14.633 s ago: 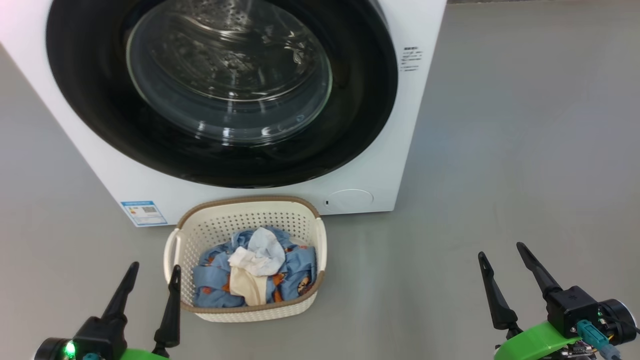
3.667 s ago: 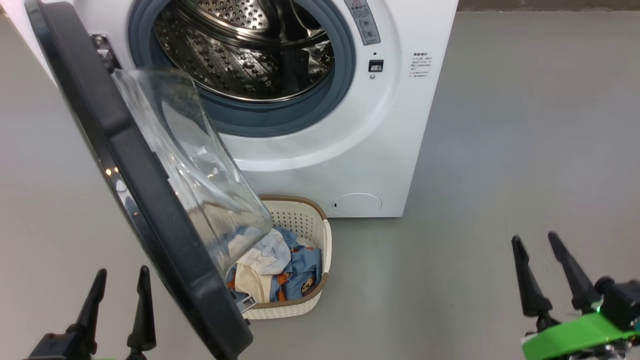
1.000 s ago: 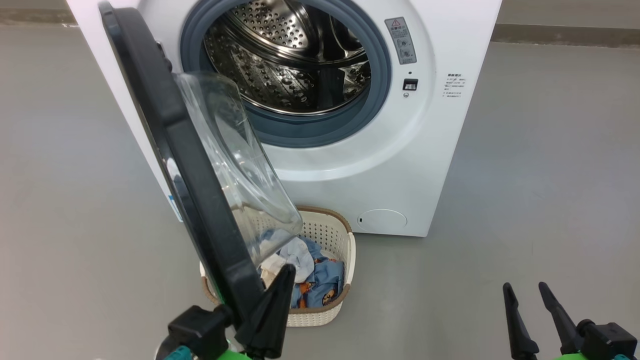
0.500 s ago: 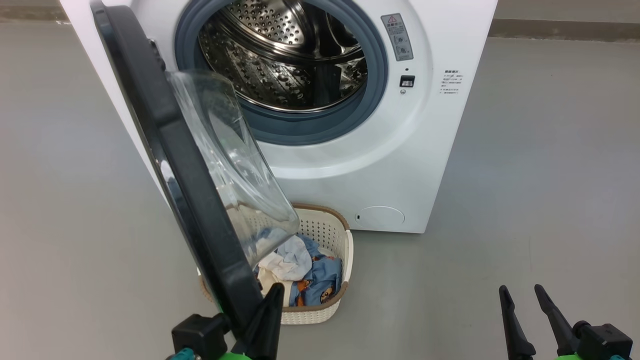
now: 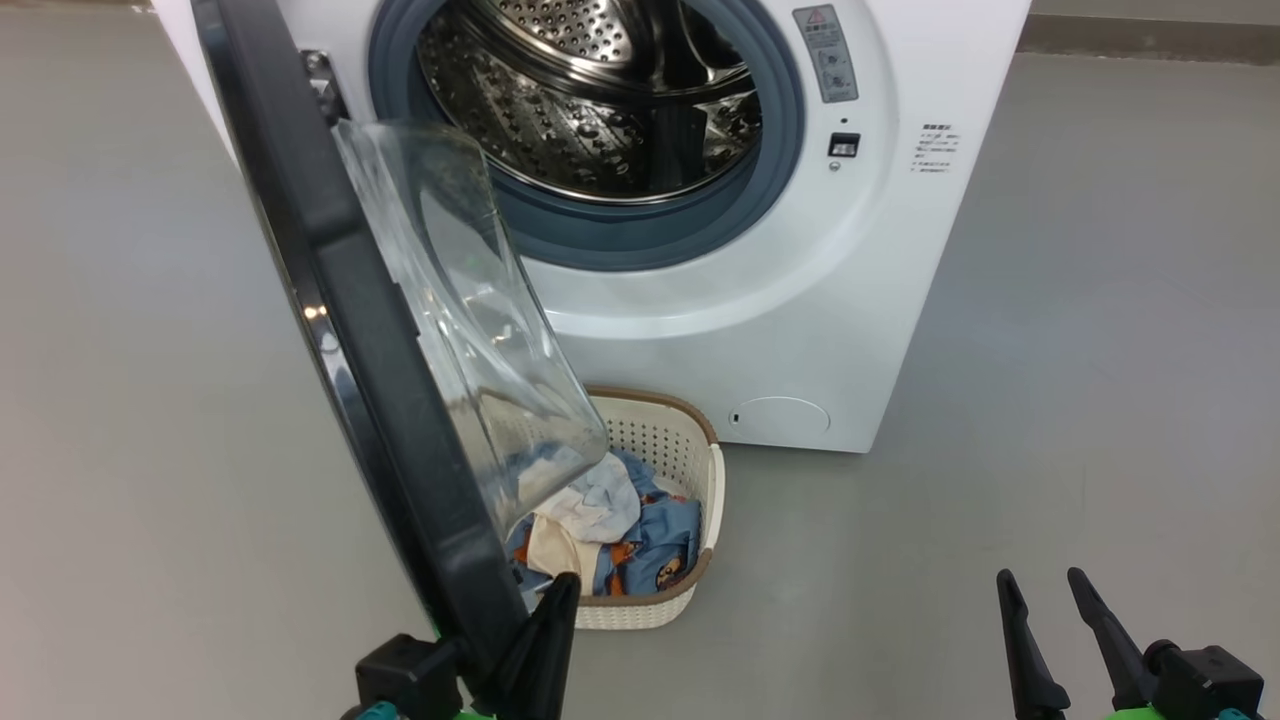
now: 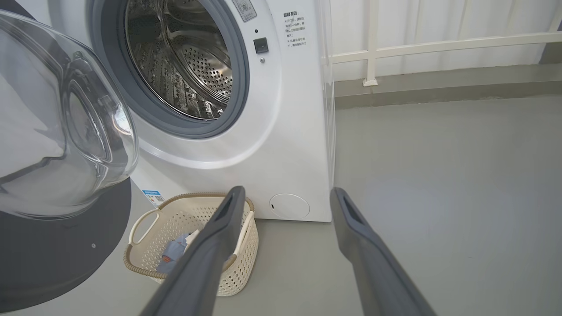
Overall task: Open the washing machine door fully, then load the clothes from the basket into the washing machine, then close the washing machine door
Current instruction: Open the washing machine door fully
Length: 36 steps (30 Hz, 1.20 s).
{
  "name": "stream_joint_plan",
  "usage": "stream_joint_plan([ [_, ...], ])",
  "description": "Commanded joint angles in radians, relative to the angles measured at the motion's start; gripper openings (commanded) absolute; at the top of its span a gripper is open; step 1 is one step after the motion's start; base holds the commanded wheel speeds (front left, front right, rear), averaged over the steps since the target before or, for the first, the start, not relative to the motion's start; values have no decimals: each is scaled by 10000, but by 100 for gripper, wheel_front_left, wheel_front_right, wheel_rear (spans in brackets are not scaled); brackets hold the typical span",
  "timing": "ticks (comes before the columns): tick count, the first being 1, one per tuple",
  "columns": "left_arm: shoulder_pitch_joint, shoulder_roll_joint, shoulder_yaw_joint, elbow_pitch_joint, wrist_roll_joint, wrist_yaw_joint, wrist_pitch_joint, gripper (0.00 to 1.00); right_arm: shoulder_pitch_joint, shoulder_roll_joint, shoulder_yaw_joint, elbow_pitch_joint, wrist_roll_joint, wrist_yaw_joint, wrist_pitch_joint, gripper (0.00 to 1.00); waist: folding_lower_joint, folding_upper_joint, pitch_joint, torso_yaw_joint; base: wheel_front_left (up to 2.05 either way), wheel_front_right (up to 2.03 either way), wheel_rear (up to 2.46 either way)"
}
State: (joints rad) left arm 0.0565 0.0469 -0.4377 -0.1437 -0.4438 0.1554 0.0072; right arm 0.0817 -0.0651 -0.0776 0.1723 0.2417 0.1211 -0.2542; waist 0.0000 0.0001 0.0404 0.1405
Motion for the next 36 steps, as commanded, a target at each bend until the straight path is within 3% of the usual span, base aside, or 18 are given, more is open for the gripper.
stream_joint_plan([
  [1, -480, 69, 546, -120, 140, 215, -137, 0, -405, -62, 271, -197, 28, 96, -76, 100, 0, -1, 76, 126, 0, 0, 0],
  [20, -516, 351, 849, -227, 230, 568, -133, 0, -589, -71, 307, -147, 32, 96, -76, 100, 0, -1, 461, 1472, 0, 0, 0],
  [29, -518, 631, 1803, 59, 83, 982, -554, 0, -616, -132, 315, -142, 18, 96, -76, 100, 0, -1, 603, 1868, 0, 0, 0],
  [36, -720, 776, 3006, 791, -322, 1284, -1324, 0, -581, -175, 468, -94, 37, 96, -76, 100, 0, -1, 561, 1775, 0, 0, 0],
])
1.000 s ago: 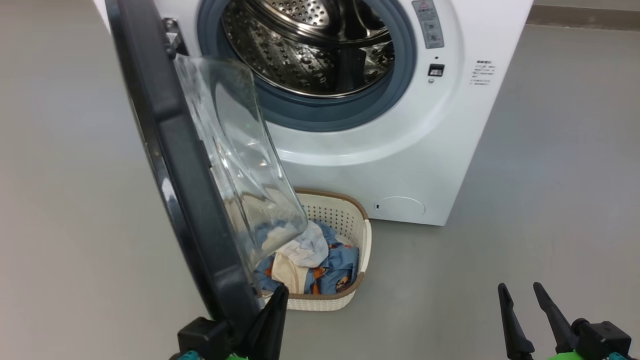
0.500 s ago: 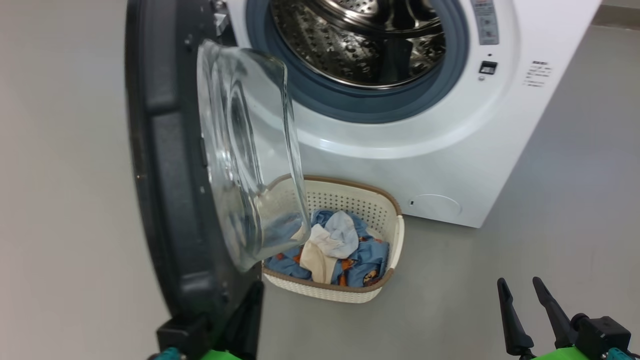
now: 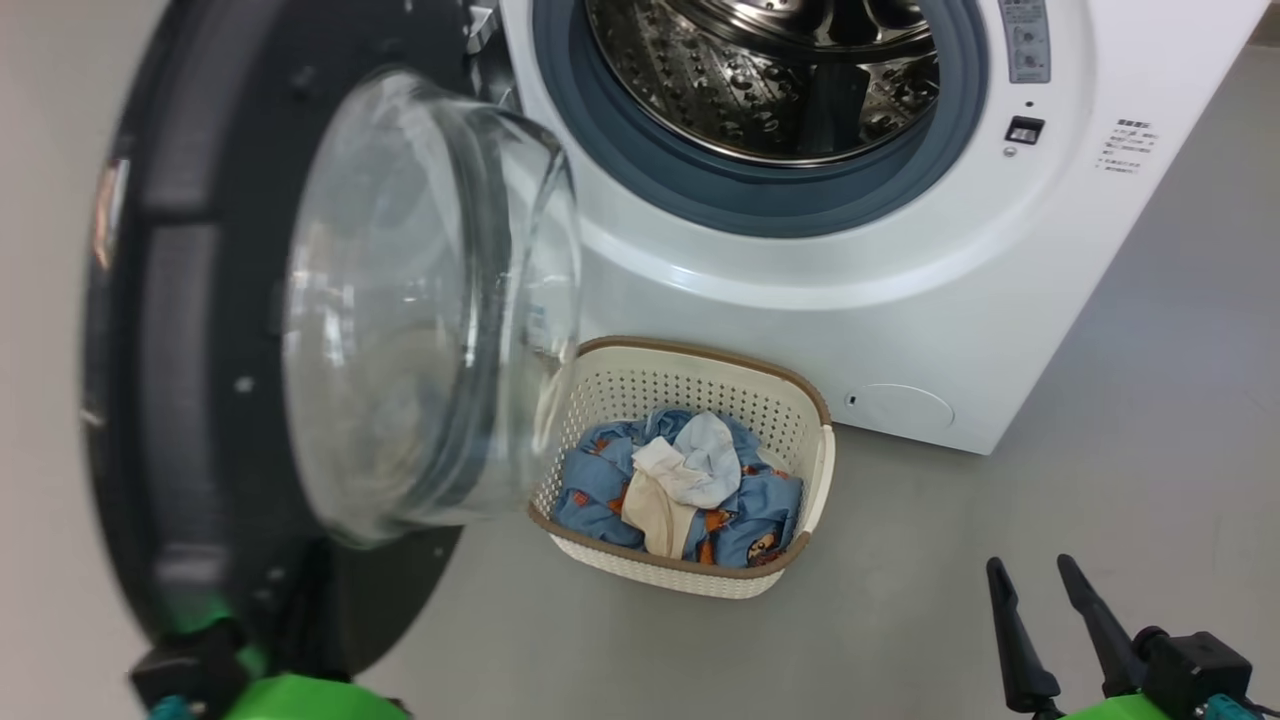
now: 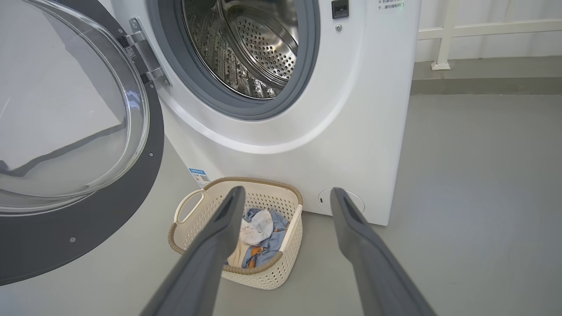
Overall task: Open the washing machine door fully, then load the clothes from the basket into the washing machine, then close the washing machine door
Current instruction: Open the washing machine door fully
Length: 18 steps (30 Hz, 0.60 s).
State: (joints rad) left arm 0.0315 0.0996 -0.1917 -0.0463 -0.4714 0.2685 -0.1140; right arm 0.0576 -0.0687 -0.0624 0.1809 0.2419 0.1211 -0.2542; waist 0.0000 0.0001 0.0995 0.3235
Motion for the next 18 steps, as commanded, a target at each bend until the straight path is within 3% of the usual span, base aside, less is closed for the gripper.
stream_joint_plan([
  [1, -495, 284, 759, -15, -131, 186, -243, 0, -338, -137, 337, -157, 38, 96, -76, 100, 0, -1, -52, -116, 0, 0, 0],
  [18, -1657, 1558, 3359, 3305, -583, 415, -1370, 0, 32, -151, 324, -87, 78, 96, -76, 100, 0, -1, -327, -1418, 0, 0, 0],
])
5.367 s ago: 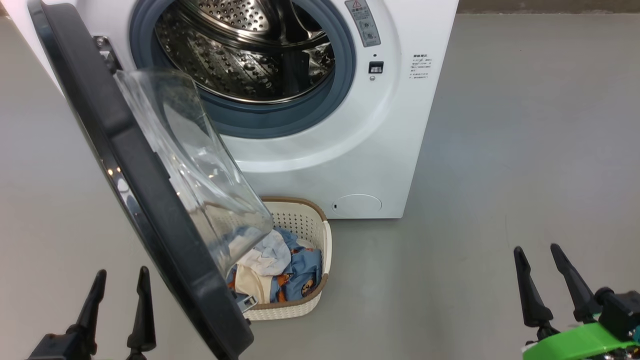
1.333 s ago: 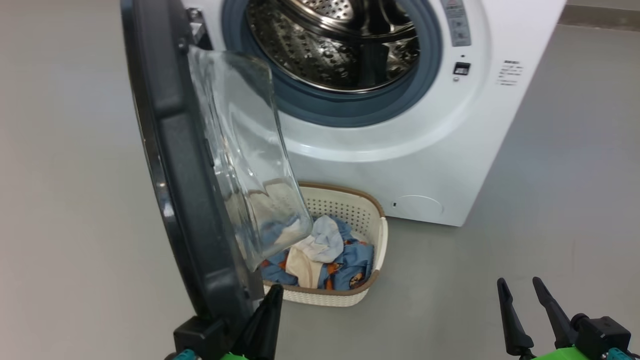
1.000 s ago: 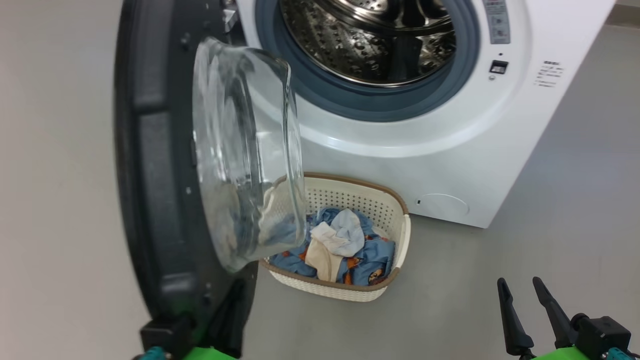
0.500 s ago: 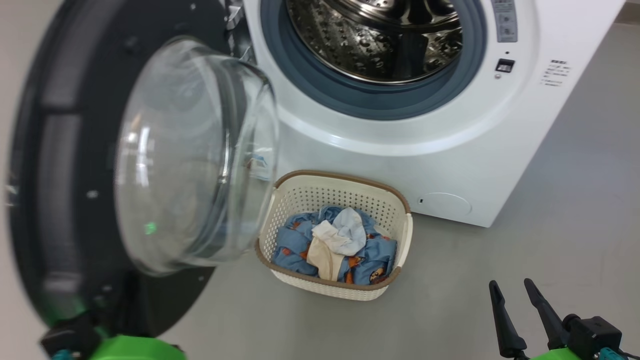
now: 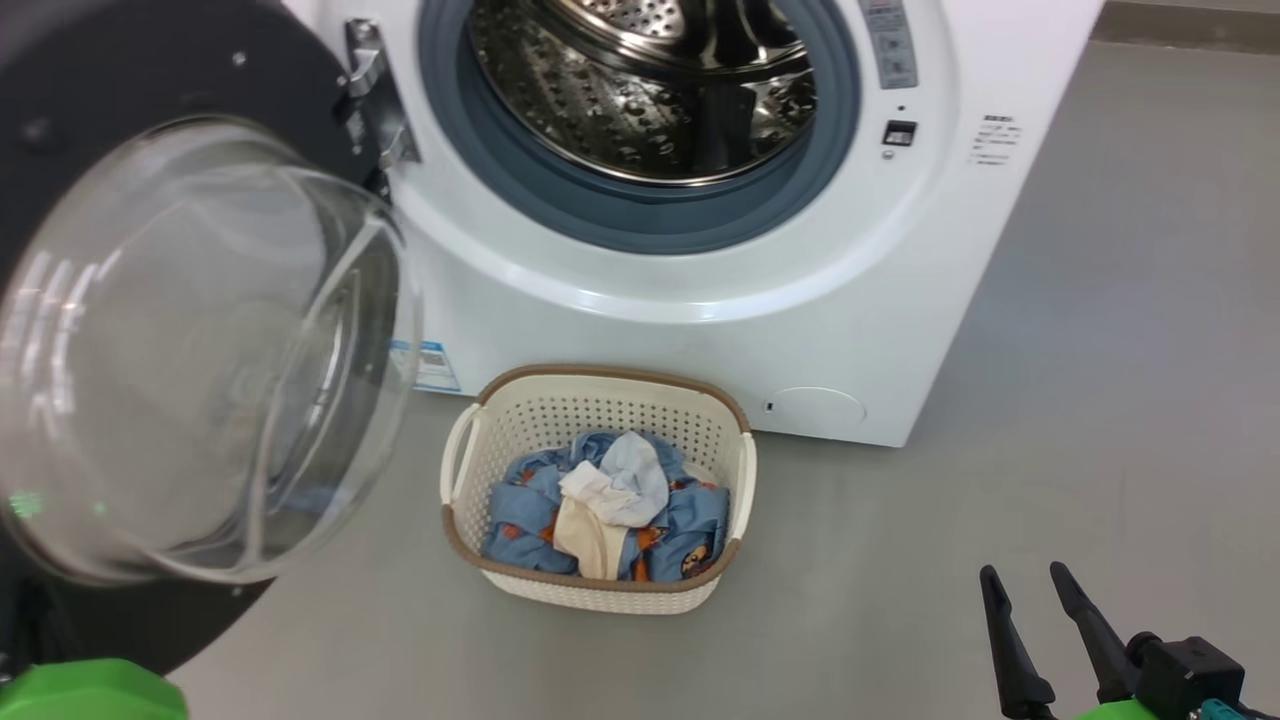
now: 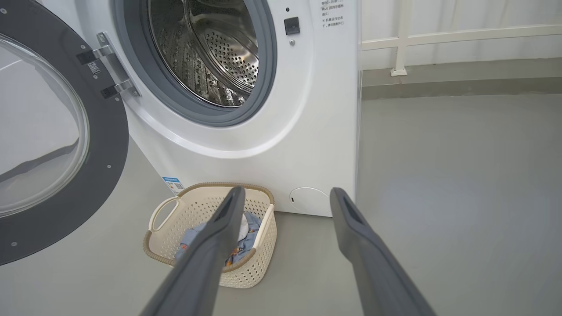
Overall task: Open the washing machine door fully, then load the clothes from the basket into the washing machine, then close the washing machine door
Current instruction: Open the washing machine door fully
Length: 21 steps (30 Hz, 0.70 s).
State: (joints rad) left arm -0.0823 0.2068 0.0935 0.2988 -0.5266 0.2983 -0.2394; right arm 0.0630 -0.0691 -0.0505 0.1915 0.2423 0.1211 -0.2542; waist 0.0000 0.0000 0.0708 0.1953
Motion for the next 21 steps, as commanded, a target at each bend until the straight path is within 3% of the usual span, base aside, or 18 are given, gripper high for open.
stream_joint_plan([
  [1, -624, 542, 618, 56, -9, 118, -144, 0, -15, -156, 217, -188, 77, 96, -76, 100, 0, 0, -49, -193, 0, 0, 0],
  [11, -1379, 921, 1847, 1403, 403, 127, -219, 0, 2, -268, 199, -182, 85, 96, -76, 100, 0, 0, -120, -571, 0, 0, 0],
  [21, -1582, 700, 2932, 1902, 1137, -301, -222, 0, 101, -260, 156, -157, 94, 96, -76, 100, 0, 0, -251, -742, 0, 0, 0],
])
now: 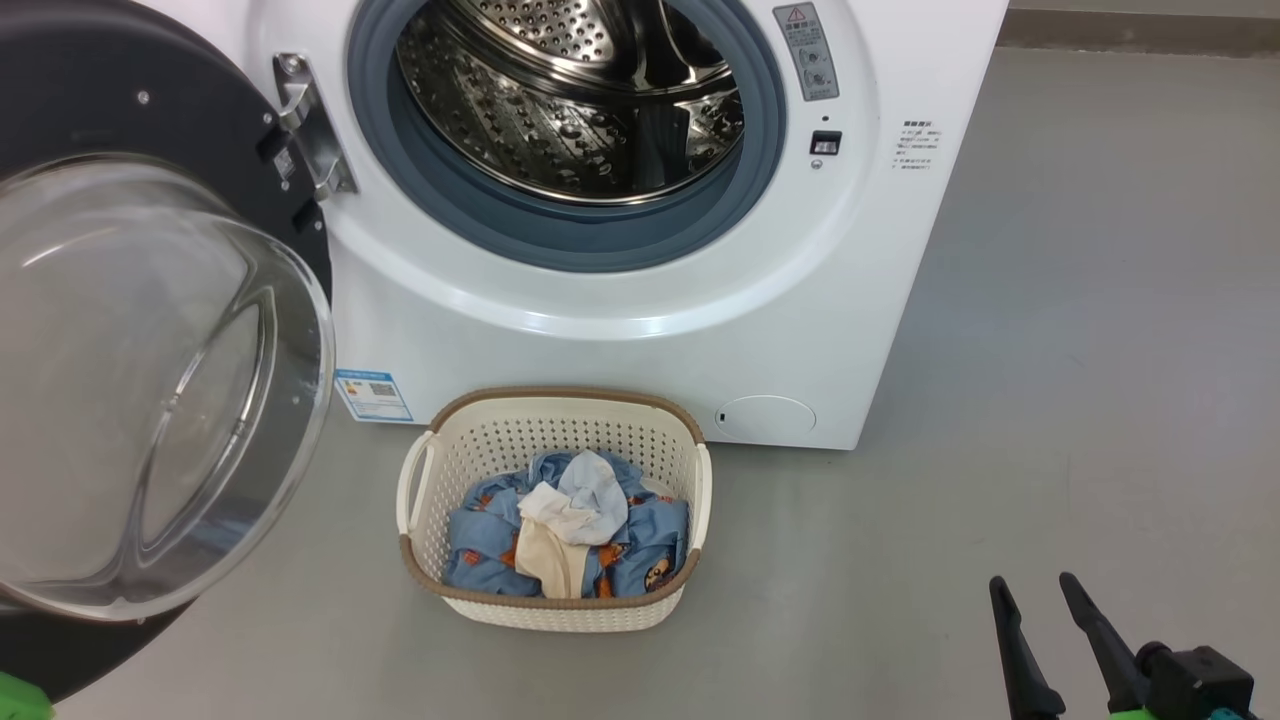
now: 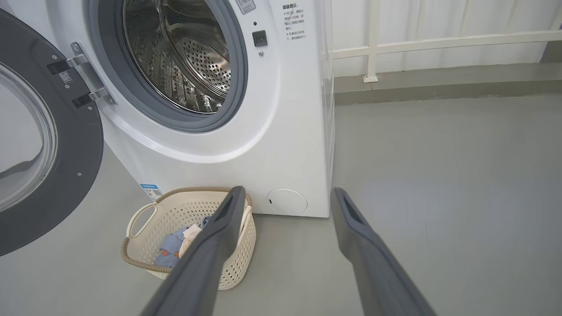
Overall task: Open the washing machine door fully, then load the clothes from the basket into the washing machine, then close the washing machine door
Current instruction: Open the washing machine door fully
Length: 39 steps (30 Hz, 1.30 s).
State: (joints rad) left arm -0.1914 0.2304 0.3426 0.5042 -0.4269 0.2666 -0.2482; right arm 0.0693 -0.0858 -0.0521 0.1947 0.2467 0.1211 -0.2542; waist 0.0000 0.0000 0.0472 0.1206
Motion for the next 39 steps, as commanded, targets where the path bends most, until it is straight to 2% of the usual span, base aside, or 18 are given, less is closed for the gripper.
stream_joint_plan([
  [1, -507, 408, 496, -148, 220, -25, -134, 0, 50, -84, 164, -187, 51, 96, -76, 100, 0, 0, -34, 12, 0, 0, 0],
  [7, -529, 30, 702, -468, 592, -334, -134, 0, 71, -29, 162, -205, 50, 96, -76, 100, 0, 0, -98, 87, 0, 0, 0],
  [13, -334, -540, 629, -1843, 994, -465, -135, 0, 75, -18, 160, -201, 52, 96, -76, 100, 0, 0, -147, 164, 0, 0, 0],
  [14, -272, -610, 563, -2139, 1093, -454, -135, 4, 69, -14, 170, -196, 49, 96, -76, 100, 0, 0, -160, 168, 0, 0, 0],
  [18, -64, -855, 174, -3711, 1498, -432, -135, 49, 28, 9, 180, -214, 33, 96, -76, 100, 0, 0, -176, 163, 0, 0, 0],
  [19, 7, -899, 17, -4108, 1598, -470, -135, 78, 14, 14, 185, -213, 31, 96, -76, 100, 0, 0, -176, 149, 0, 0, 0],
  [20, 74, -957, -144, -4502, 1663, -514, -129, 100, -2, 17, 197, -211, 31, 96, -76, 100, 0, 0, -172, 127, 0, 0, 0],
  [25, 518, -1064, -1106, -6010, 2071, -866, 265, 100, -102, 31, 288, -208, 16, 96, -76, 100, 0, 0, -174, -84, 0, 0, 0],
  [29, 782, -1225, -1822, -6552, 2026, -1273, 382, 100, -223, 33, 343, -295, -37, 96, -76, 100, 0, 0, -140, -360, 0, 0, 0],
  [33, 1153, -1312, -2358, -6289, 1851, -1721, 384, 100, -369, 16, 491, -418, -118, 96, -76, 100, 0, 0, -105, -773, 0, 0, 0],
  [39, 1806, -1335, -2942, -5151, 1761, -2463, 54, 100, -459, 41, 733, -583, -202, 96, -76, 100, 0, 0, -38, -1472, 0, 0, 0],
])
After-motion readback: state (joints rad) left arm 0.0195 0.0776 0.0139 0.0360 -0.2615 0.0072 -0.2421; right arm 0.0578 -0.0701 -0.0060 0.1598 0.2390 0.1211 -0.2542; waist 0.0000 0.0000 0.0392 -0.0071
